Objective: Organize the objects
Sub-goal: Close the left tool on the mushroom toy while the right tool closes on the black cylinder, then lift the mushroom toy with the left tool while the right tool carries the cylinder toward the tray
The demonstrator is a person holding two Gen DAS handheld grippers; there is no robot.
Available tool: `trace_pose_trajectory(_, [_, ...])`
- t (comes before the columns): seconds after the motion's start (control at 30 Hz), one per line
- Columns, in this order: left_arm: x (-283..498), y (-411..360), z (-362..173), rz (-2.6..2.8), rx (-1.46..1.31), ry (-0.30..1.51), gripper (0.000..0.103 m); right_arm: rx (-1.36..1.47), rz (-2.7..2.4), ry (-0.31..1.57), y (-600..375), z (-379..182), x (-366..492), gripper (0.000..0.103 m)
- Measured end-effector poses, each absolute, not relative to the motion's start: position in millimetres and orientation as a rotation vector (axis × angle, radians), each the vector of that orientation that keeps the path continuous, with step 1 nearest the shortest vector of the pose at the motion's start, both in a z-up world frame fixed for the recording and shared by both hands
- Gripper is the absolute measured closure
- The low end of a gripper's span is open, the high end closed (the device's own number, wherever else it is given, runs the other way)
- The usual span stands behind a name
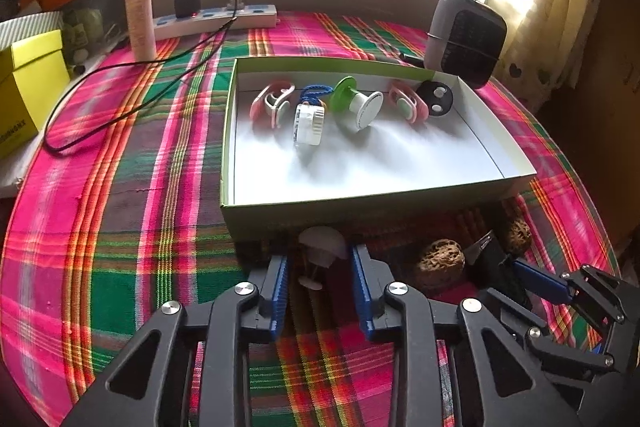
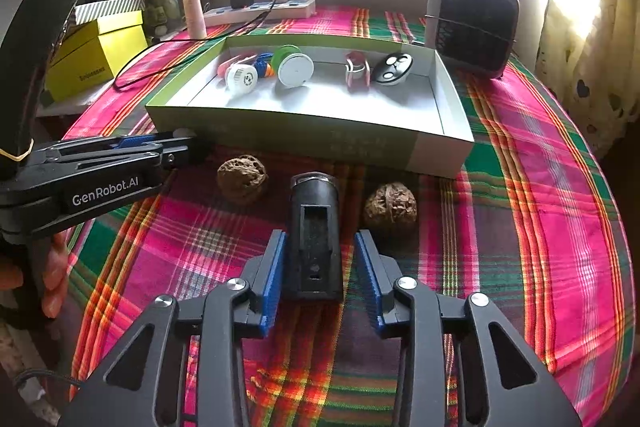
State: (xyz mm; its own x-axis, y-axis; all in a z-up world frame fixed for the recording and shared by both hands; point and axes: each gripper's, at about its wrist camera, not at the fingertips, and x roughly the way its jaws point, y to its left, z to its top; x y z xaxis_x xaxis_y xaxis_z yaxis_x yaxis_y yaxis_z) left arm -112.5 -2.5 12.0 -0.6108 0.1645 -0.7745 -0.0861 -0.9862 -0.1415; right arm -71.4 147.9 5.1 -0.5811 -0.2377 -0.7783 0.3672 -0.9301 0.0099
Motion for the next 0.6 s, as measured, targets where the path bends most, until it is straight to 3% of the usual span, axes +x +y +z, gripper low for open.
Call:
trace_pose_trajectory(0.3, [-111.2, -3.0, 11.6, 2.694, -1.307, -0.142, 0.080, 1.201, -2.511, 0.220, 146.7, 5.4, -70.4, 0.074])
trace_pose_trajectory(0.6, [-111.1, -3.2, 12.3, 2.695, -1.309, -0.142, 0.080, 1.200, -2.510, 0.216, 146.6, 5.4, -70.5, 0.075])
